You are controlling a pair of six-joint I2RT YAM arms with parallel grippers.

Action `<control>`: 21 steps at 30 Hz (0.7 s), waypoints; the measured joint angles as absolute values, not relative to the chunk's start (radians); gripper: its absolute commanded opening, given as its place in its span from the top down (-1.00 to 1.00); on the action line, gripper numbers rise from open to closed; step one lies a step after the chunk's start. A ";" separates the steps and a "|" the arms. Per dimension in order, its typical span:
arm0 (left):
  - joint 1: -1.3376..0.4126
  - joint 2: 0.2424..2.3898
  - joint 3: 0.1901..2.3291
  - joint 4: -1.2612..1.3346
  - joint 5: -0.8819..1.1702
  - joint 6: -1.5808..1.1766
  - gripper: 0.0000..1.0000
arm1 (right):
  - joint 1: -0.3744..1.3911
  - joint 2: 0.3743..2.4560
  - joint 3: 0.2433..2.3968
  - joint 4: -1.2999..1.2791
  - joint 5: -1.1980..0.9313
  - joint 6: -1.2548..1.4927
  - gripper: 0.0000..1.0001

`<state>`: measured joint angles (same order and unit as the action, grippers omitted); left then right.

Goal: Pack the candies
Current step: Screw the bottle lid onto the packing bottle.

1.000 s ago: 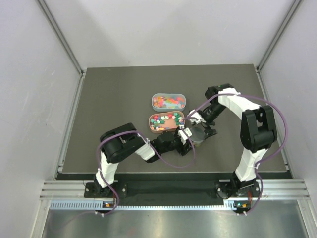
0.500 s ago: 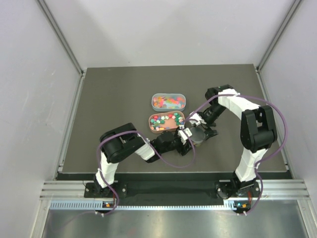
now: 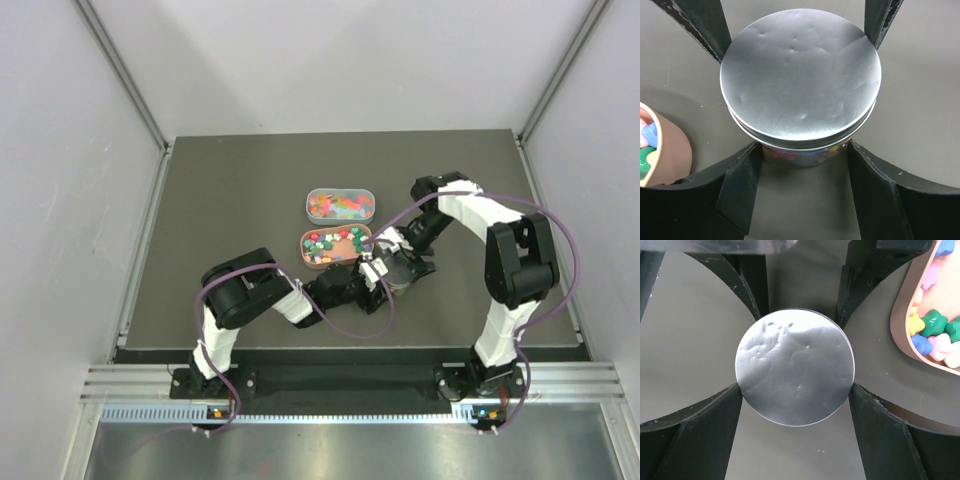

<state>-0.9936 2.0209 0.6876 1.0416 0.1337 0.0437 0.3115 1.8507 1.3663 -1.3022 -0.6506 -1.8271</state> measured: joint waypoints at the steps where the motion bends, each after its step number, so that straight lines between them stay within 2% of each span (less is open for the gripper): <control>1: -0.994 2.020 0.688 1.042 0.134 0.044 -0.40 | 0.313 1.848 1.363 -1.297 -0.648 -1.821 -0.66; 10: -0.992 2.019 0.689 1.036 0.141 0.045 -0.39 | 0.345 1.723 1.231 -1.131 -0.593 -1.685 -0.58; 21: -0.982 2.011 0.691 1.018 0.165 0.051 -0.34 | 0.373 1.631 1.131 -0.963 -0.536 -1.353 -0.45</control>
<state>-0.9825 2.0106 0.6910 1.0176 0.1646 0.0505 0.3729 1.6310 1.1305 -0.9630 -0.5362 -1.3529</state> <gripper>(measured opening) 0.680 0.789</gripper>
